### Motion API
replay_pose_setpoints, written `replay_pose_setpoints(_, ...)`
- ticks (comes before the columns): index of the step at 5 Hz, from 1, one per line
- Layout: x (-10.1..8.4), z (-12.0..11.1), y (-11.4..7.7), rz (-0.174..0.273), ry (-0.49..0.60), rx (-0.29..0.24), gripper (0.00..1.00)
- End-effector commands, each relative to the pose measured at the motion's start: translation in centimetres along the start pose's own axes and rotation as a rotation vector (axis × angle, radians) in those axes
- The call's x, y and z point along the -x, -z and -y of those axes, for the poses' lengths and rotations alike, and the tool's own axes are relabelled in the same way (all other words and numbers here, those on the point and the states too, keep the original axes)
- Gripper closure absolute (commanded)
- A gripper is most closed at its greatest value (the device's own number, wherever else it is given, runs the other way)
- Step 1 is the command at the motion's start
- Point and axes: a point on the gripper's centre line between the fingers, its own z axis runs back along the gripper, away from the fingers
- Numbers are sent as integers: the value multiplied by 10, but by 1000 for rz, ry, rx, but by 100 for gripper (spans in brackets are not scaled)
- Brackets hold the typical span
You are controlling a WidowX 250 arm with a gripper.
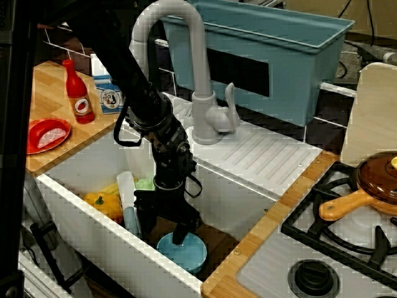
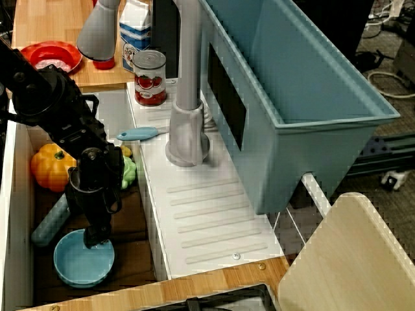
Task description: Lift bowl
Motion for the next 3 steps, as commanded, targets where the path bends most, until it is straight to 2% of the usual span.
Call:
replay_pose_setpoints(1,-9,-2,-4,41,-7,-13,0)
replay_pose_setpoints(3,-1,-5,0,53,11,-21,0)
